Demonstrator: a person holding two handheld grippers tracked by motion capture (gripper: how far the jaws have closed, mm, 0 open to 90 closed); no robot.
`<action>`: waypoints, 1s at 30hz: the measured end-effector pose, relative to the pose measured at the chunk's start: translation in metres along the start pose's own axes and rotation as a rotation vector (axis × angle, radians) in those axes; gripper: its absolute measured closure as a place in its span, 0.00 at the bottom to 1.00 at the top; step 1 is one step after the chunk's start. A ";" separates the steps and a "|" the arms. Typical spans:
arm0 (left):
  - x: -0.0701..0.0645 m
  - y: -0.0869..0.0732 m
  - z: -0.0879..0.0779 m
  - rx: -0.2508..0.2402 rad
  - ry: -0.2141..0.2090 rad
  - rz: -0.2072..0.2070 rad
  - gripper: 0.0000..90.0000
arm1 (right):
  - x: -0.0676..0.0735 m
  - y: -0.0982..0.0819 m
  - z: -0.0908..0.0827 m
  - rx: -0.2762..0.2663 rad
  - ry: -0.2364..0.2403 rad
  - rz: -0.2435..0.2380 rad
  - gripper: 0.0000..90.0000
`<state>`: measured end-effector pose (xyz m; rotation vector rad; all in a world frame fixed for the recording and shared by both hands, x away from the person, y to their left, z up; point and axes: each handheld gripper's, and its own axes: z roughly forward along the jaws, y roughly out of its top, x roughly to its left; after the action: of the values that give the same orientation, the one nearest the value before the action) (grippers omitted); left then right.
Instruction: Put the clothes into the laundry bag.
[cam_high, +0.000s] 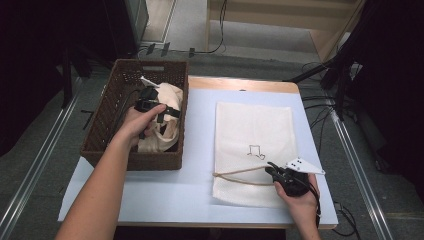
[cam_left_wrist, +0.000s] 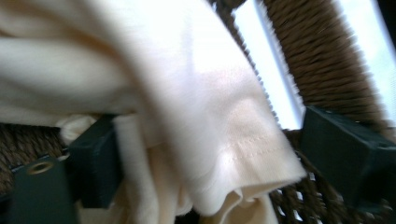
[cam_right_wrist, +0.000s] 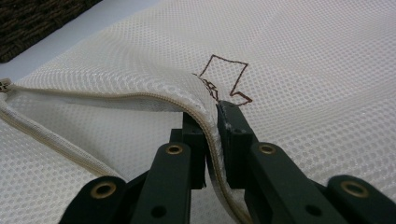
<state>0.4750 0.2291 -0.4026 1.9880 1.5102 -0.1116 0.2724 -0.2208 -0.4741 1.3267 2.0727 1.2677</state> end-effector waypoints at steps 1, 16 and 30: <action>-0.001 0.000 0.004 0.014 0.023 -0.007 0.11 | 0.000 0.000 0.000 0.001 -0.002 -0.002 0.93; -0.008 -0.004 0.027 0.136 0.267 0.109 0.53 | 0.000 -0.002 0.002 0.007 0.001 0.004 0.92; 0.036 -0.016 -0.026 0.104 0.425 0.027 0.61 | 0.000 -0.004 0.001 0.005 0.000 0.002 0.92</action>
<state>0.4650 0.2746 -0.4042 2.2123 1.7651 0.2649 0.2711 -0.2209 -0.4781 1.3313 2.0767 1.2640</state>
